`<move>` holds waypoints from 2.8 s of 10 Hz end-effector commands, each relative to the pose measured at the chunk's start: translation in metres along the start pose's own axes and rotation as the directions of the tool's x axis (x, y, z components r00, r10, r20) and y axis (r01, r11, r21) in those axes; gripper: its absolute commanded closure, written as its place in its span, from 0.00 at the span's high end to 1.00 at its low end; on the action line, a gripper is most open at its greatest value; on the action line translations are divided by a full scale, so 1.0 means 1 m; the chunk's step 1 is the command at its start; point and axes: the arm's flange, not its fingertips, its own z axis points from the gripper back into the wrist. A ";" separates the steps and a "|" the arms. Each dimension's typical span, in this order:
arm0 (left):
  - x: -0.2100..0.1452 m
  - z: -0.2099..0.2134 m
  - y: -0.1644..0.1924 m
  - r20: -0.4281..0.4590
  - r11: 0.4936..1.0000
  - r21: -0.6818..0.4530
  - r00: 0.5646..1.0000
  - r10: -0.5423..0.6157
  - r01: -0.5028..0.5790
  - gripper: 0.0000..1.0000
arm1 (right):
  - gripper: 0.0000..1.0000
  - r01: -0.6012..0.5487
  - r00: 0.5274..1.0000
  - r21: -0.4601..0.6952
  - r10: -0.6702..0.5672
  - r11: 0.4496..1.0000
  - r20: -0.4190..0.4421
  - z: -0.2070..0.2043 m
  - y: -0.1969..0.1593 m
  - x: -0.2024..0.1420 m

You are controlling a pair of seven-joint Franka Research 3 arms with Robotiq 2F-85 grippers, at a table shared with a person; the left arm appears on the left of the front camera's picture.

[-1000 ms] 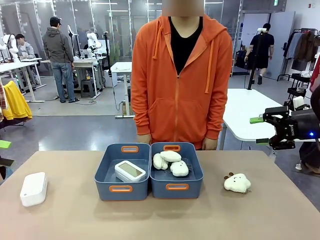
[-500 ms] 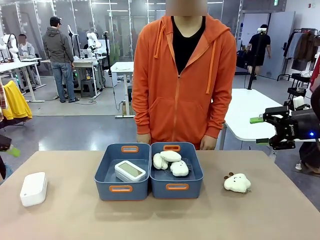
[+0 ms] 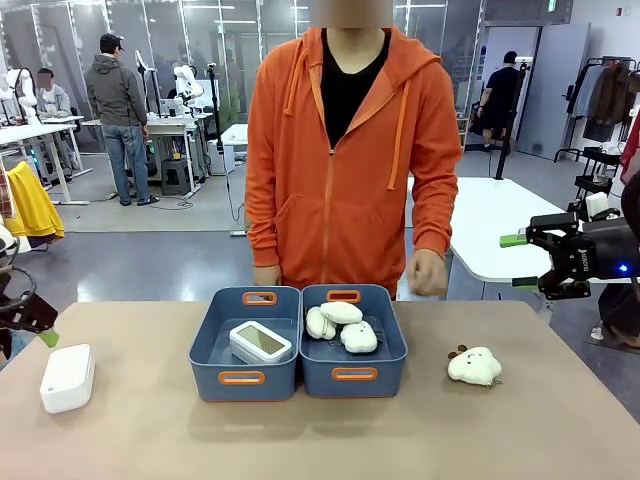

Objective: Sort the digital clocks into the basket.
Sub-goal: Pick up the Digital clock from the table and place it into the empty Plastic storage basket.

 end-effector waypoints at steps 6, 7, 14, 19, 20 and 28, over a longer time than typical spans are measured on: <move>0.010 -0.036 -0.020 0.004 0.992 0.116 0.999 0.047 -0.047 1.00 | 0.93 0.002 1.000 0.000 -0.002 1.000 0.003 0.000 0.000 0.000; 0.012 -0.044 -0.022 0.014 0.985 0.158 0.998 0.066 -0.068 1.00 | 0.93 0.002 1.000 0.000 -0.002 1.000 0.003 0.000 0.000 0.000; 0.040 -0.114 -0.010 0.003 0.937 0.239 0.965 0.262 -0.255 1.00 | 0.93 0.002 1.000 0.000 -0.002 1.000 0.003 0.000 0.000 0.000; 0.042 -0.127 -0.010 -0.031 0.940 0.239 0.966 0.257 -0.242 1.00 | 0.93 0.002 1.000 0.000 -0.002 1.000 0.003 0.000 0.000 0.000; 0.044 -0.131 -0.011 -0.030 0.938 0.248 0.966 0.258 -0.243 1.00 | 0.93 0.002 1.000 0.000 -0.002 1.000 0.003 0.000 0.000 0.000; 0.030 -0.150 -0.006 -0.061 0.935 0.277 0.967 0.247 -0.222 0.45 | 0.93 0.002 1.000 0.000 -0.002 1.000 0.003 0.000 0.000 0.000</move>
